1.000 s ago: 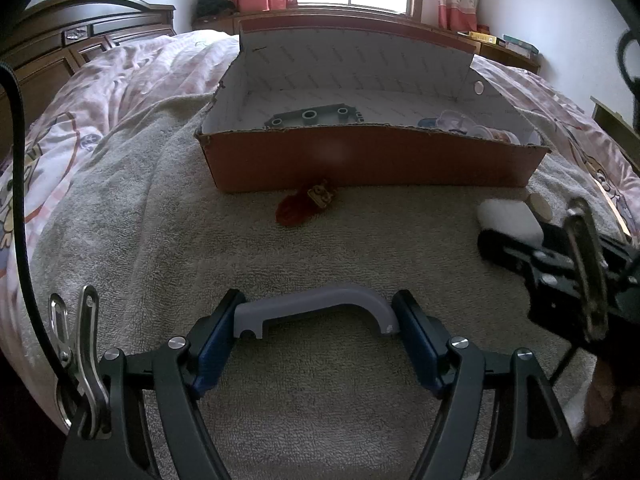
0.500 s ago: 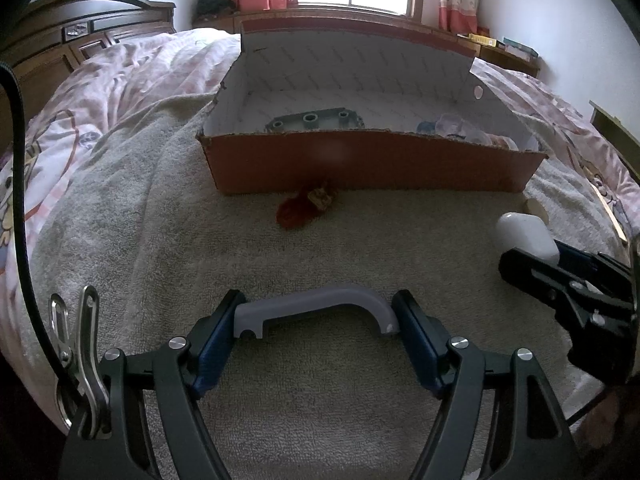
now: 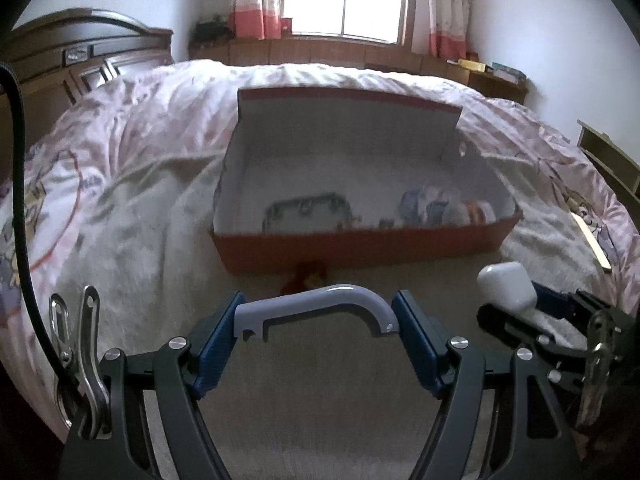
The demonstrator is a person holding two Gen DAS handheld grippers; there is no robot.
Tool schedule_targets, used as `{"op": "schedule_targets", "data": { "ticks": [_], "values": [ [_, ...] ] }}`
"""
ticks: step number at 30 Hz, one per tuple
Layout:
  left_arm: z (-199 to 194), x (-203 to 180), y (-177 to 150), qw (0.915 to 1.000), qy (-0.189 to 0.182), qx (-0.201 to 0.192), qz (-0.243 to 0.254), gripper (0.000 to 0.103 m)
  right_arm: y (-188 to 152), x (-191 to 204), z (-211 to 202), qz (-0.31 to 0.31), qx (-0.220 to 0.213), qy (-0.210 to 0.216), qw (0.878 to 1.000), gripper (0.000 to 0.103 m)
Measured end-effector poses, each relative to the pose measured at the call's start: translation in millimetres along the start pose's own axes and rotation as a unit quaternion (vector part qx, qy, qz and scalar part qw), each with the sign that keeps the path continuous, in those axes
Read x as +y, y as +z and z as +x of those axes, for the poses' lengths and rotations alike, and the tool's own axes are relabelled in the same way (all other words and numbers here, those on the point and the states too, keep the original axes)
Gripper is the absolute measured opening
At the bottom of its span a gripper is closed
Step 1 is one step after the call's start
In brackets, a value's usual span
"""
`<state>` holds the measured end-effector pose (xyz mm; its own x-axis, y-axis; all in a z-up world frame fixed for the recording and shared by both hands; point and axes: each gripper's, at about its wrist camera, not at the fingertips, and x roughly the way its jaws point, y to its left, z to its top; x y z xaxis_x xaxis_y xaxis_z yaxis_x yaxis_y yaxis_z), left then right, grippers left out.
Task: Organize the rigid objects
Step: 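Carry the bracket and white case over the box with both tools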
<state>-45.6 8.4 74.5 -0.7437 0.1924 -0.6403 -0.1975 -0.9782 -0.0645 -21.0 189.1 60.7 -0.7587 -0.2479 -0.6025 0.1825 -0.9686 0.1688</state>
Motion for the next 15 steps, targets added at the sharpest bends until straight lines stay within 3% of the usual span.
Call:
{"op": "schedule_targets", "data": {
  "ticks": [15],
  "values": [
    [6.3,-3.0,40.7,0.9995,-0.001,-0.032,0.007,0.077,36.7,-3.1,-0.3,-0.019,-0.034,-0.007,0.999,0.061]
  ]
}}
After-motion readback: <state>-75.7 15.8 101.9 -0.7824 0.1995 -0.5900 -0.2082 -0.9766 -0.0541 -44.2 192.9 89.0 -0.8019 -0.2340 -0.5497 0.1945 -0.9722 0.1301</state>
